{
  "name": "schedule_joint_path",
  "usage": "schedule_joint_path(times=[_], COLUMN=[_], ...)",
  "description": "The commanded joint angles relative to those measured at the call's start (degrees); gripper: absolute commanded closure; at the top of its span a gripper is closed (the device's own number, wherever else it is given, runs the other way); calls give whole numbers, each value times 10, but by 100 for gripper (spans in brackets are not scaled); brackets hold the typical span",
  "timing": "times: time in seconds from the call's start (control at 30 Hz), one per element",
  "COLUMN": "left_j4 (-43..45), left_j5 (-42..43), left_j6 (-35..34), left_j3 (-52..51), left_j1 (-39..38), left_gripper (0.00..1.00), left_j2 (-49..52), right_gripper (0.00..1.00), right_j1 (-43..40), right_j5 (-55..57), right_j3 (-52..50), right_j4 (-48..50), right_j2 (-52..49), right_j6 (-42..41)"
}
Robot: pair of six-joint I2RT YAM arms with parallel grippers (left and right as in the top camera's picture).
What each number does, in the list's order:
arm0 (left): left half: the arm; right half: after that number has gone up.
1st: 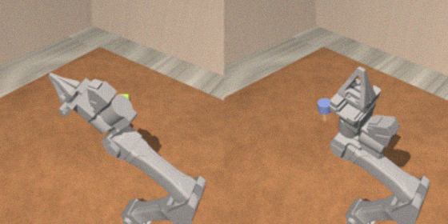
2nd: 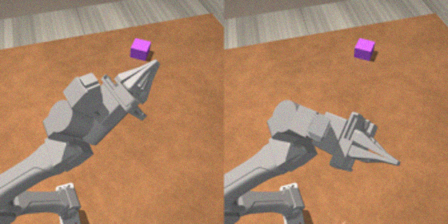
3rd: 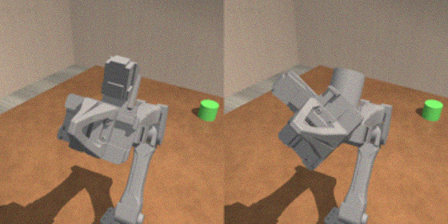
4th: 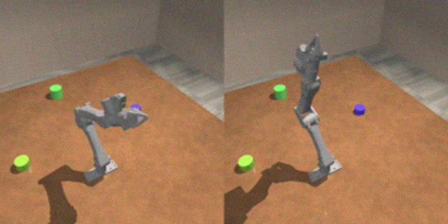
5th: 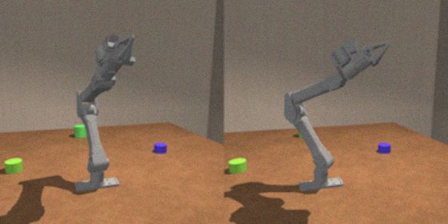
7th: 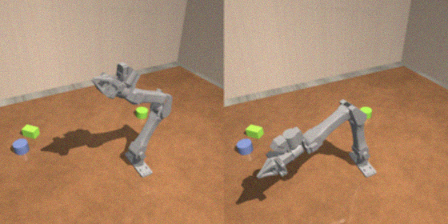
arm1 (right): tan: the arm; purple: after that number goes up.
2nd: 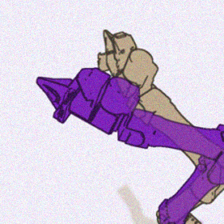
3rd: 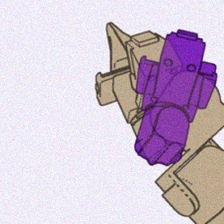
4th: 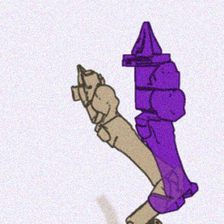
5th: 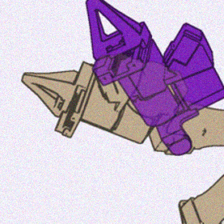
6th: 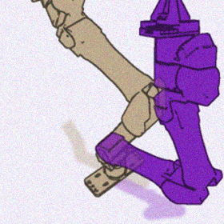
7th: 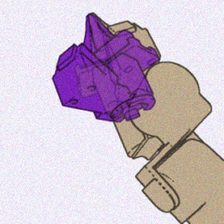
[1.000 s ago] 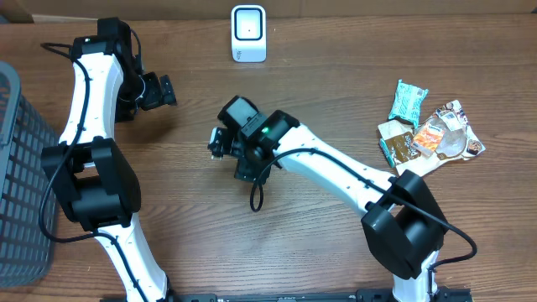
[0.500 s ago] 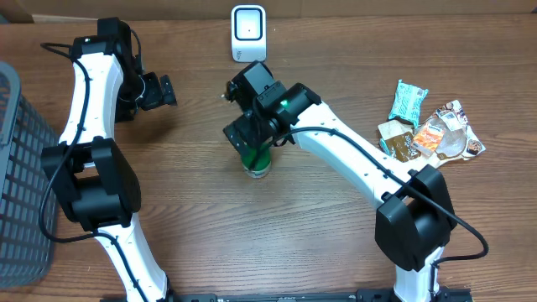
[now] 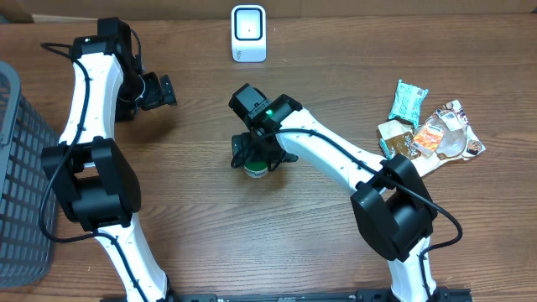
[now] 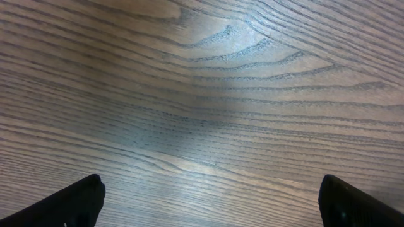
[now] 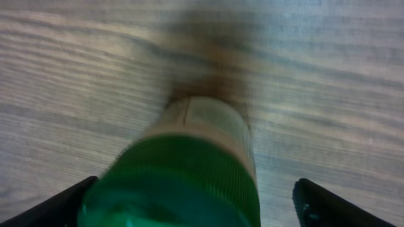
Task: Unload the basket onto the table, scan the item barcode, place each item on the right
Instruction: 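Lift and rotate the Knorr jar with the right gripper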
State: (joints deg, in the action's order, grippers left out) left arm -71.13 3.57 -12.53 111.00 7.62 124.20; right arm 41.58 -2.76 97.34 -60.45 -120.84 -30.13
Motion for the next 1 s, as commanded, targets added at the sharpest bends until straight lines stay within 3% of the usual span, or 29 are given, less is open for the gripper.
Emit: schedule_joint_path(times=[0.0,0.13,0.2,0.5,0.67,0.77,0.97], left_j4=[0,0,0,0,0,0,0], left_j5=[-6,-6,-6,-6,-6,-6,-6], left_j6=[-8,-8,-8,-8,-8,-8,-8], left_j3=[8,8,8,8,8,8,8], left_j1=[2,2,2,2,2,2,2], left_gripper=[0,0,0,0,0,0,0], left_j2=[5,5,5,5,5,5,5], right_gripper=[14,36,40,38,26,13,1], right_j1=[0,0,0,-1,-1,-1,-1], right_j5=[7,12,12,12,12,23,26], right_j3=[1,1,1,8,33,54,83], right_j4=[-10,-11,-9,-19,-19,-22,-47], right_j2=[3,3,3,8,8,8,8], right_j6=[-13,31,77,424,517,516,494])
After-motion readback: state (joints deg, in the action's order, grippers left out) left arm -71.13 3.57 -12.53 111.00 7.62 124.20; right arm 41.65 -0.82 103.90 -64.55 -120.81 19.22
